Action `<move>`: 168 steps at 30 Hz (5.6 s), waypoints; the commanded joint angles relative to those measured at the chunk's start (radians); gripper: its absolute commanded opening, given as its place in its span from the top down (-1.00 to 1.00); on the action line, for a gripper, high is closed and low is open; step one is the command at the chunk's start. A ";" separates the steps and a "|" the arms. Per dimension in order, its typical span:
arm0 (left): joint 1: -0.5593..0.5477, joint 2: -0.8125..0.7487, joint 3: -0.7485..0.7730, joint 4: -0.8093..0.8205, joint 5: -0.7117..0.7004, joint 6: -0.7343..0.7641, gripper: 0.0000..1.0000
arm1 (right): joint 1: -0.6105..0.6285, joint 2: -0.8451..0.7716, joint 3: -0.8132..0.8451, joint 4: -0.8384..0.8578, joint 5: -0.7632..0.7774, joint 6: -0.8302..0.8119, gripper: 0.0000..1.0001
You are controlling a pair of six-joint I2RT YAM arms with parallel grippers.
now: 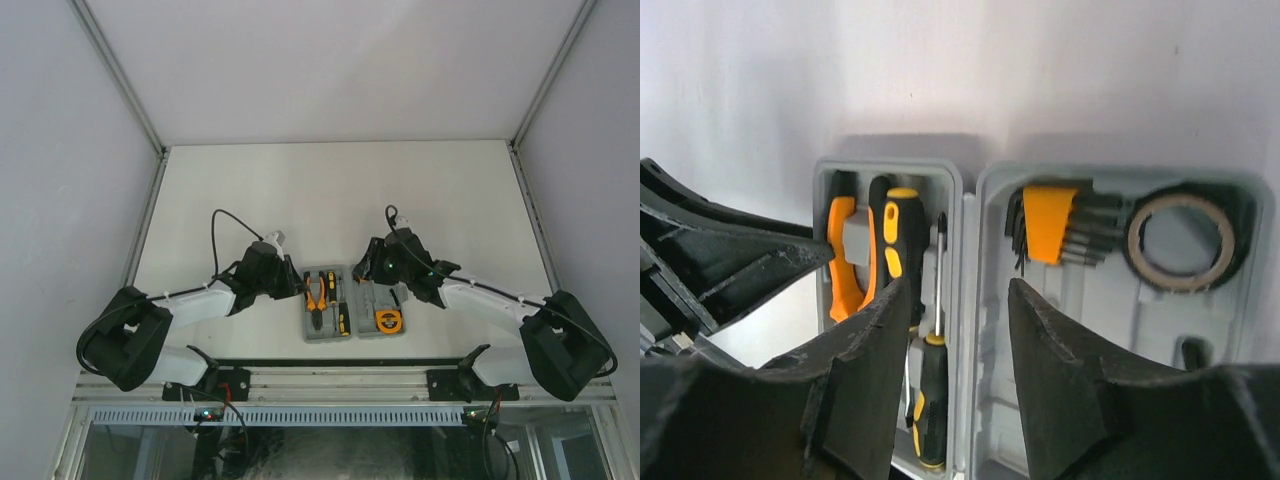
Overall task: Sort the tools into containers
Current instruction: Place the engineering item in the storage box.
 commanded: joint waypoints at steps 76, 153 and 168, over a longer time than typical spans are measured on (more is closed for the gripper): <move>-0.024 0.030 0.017 -0.020 0.017 0.017 0.58 | 0.191 0.192 -0.135 0.182 0.595 0.823 0.58; 0.044 0.019 0.094 -0.219 -0.020 0.177 0.64 | 0.254 0.059 -0.182 0.259 0.175 -2.369 0.67; 0.044 0.013 0.094 -0.215 -0.014 0.166 0.63 | 0.237 -0.325 -0.173 0.005 0.164 -1.998 -0.13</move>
